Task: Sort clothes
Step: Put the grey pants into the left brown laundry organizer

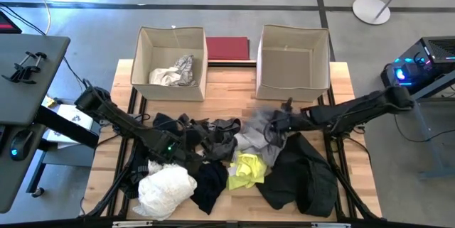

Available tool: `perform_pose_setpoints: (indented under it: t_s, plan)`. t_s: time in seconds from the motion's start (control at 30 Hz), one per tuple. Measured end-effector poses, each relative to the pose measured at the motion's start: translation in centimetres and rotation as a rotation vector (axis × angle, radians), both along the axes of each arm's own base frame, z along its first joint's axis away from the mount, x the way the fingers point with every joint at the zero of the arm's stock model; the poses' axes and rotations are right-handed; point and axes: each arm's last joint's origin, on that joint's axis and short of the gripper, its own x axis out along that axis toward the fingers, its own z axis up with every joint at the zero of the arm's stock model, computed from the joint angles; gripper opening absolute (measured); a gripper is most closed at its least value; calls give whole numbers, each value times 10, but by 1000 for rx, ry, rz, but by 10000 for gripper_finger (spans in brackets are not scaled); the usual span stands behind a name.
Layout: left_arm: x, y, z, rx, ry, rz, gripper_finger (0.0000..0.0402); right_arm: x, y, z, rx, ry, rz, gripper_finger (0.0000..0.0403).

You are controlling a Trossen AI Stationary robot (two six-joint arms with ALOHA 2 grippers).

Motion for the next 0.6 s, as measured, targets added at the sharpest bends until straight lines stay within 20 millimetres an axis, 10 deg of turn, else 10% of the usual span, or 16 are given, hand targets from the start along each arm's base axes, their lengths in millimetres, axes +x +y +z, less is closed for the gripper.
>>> perform_pose_setpoints:
  t_s: [0.33,0.6]
  plan:
    - [34,5,42,240,-64,-191,209,38,4,124,-313,-364,89,5]
    - [50,23,64,362,-165,-447,221,42,9,116,-275,-428,214,4]
